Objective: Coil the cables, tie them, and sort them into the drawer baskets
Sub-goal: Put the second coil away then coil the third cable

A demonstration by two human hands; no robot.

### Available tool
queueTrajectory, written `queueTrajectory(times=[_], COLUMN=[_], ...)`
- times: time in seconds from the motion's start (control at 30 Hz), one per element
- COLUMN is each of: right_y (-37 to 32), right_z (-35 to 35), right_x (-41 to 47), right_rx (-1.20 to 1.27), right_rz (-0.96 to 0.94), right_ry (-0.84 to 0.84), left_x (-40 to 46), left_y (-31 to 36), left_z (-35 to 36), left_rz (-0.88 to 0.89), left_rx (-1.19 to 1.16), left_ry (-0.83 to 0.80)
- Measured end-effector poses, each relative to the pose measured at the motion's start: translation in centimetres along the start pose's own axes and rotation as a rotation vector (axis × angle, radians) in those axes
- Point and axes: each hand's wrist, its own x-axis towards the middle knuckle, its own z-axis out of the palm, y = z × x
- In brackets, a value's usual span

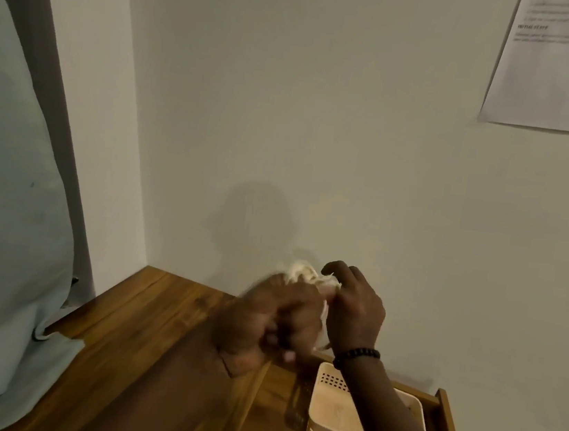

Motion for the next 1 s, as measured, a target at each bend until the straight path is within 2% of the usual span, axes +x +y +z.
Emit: queueTrajectory(times=[0.07,0.13,0.2,0.27,0.33,0.4,0.47,0.53,0.6,0.67,0.73,0.77,0.8,0.83,0.87,0.93,1.0], right_y=[0.0,0.3,0.1,-0.1,-0.5,-0.9,-0.3,1.1,2.0,2.1,1.5,1.3,1.3,1.2,1.2,1.3,1.3], right_z=[0.6,1.0,0.1,-1.4,-2.7,-3.4,-3.7,-4.2,-5.0,-6.3,-8.0,-8.8,-9.3,-9.2,-8.5,-5.8,-2.9], right_x=[-0.5,-1.0,-1.1,-1.3,-1.7,-2.0,-2.1,-1.8,-1.4,-0.6,0.6,1.7,2.7,3.8,4.5,4.3,2.2], right_rx=[0.108,0.172,0.393,0.745,1.08,1.33,1.426,1.548,1.877,2.202,2.494,2.575,2.551,2.437,2.268,1.868,1.461], right_rz=[0.03,-0.022,0.038,0.099,0.128,0.224,0.367,0.519,0.711,0.826,0.802,0.743,0.725,0.763,0.832,0.962,0.87], right_ry=[-0.035,-0.171,-0.464,-0.78,-0.994,-1.115,-1.157,-1.122,-0.947,-0.574,-0.129,0.059,0.191,0.243,0.239,0.028,-0.228], left_x=[0.6,1.3,1.7,1.5,1.4,1.3,1.2,0.9,0.5,0.0,-0.6,-0.9,-1.0,-1.1,-1.0,-0.2,0.7], left_y=[1.0,2.1,2.2,2.0,1.7,1.2,1.0,1.3,1.3,0.1,-1.7,-2.3,-2.8,-3.0,-3.1,-3.5,-3.7], left_z=[-1.1,-3.3,-6.0,-9.0,-10.8,-11.4,-11.6,-12.3,-13.3,-14.1,-14.8,-14.9,-14.9,-14.6,-13.8,-10.3,-6.2], left_rz=[0.182,0.273,0.309,0.306,0.281,0.258,0.253,0.231,0.18,0.078,-0.064,-0.146,-0.232,-0.29,-0.294,-0.202,-0.103], left_rx=[-0.028,0.286,0.73,0.902,0.928,0.914,0.884,0.899,1.004,1.274,1.506,1.545,1.535,1.45,1.256,0.769,0.422], left_ry=[0.154,0.44,0.739,0.922,1.071,1.208,1.341,1.433,1.434,1.37,1.334,1.319,1.26,1.154,1.014,0.766,0.664])
